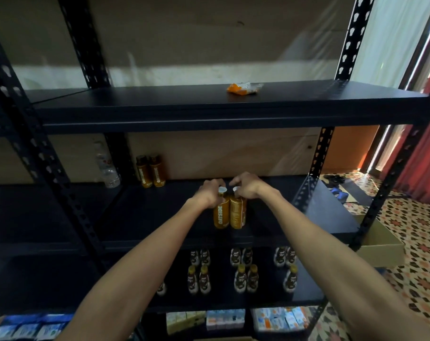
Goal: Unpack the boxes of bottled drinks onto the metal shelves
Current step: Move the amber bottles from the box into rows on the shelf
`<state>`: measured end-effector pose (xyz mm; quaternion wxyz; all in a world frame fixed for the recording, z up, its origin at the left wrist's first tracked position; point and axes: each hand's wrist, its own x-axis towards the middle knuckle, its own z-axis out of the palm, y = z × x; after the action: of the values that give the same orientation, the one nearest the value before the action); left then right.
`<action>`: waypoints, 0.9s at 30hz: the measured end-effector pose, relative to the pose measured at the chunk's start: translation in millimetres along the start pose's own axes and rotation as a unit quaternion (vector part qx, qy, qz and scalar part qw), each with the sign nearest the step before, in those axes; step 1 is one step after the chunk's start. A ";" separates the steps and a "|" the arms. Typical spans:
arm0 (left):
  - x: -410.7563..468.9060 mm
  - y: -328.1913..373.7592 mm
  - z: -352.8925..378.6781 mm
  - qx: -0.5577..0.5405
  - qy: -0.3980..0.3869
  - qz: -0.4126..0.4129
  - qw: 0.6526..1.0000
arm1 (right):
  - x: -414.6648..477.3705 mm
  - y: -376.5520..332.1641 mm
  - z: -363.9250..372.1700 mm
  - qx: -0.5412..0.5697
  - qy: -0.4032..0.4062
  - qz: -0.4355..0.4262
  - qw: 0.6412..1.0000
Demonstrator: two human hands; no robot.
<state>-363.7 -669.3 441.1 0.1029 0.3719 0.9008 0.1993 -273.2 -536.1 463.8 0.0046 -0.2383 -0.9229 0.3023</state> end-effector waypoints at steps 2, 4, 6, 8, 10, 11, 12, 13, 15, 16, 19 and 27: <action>-0.2 1.3 0.5 0.003 -0.001 0.002 1.000 | -1.5 1.7 2.9 0.014 0.026 -0.002 1.000; 0.6 1.9 1.9 -0.004 -0.002 0.001 1.000 | -2.9 5.6 9.5 0.005 0.075 0.023 0.997; -0.3 2.2 2.0 -0.006 -0.004 -0.003 1.000 | -1.2 8.5 13.2 0.010 0.091 0.035 0.995; 0.3 1.2 2.8 -0.006 -0.004 -0.002 1.000 | 0.6 9.1 10.4 0.028 0.065 0.010 0.997; 0.5 0.6 3.6 -0.009 -0.004 0.000 1.000 | -1.1 6.3 4.8 0.035 0.022 -0.036 0.998; -0.3 0.2 3.4 -0.011 -0.004 -0.001 1.000 | -1.5 5.5 4.0 0.043 0.018 -0.046 0.998; 0.0 -0.8 3.8 -0.016 -0.002 -0.003 1.000 | -1.9 5.3 4.4 0.045 0.031 -0.045 0.998; 0.2 -1.7 4.5 -0.022 0.000 -0.006 1.000 | -2.3 6.2 6.5 0.039 0.056 -0.031 0.997; 0.6 -3.4 7.1 -0.029 0.004 -0.007 1.000 | -1.5 11.0 13.6 0.027 0.098 0.006 0.995; 0.3 -3.4 7.7 -0.031 0.006 -0.005 0.999 | 0.3 12.9 15.9 0.036 0.102 0.017 0.994; 1.6 -3.9 9.2 -0.040 0.008 -0.004 0.999 | 0.0 12.9 11.7 0.050 0.055 -0.019 0.997; 1.4 -3.6 9.9 -0.050 0.012 -0.003 0.999 | -2.6 24.7 15.1 0.084 0.063 -0.032 0.994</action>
<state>-363.7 -667.8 430.6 0.1109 0.3606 0.8922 0.2482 -262.4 -528.3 438.0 0.0924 -0.2266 -0.8993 0.3624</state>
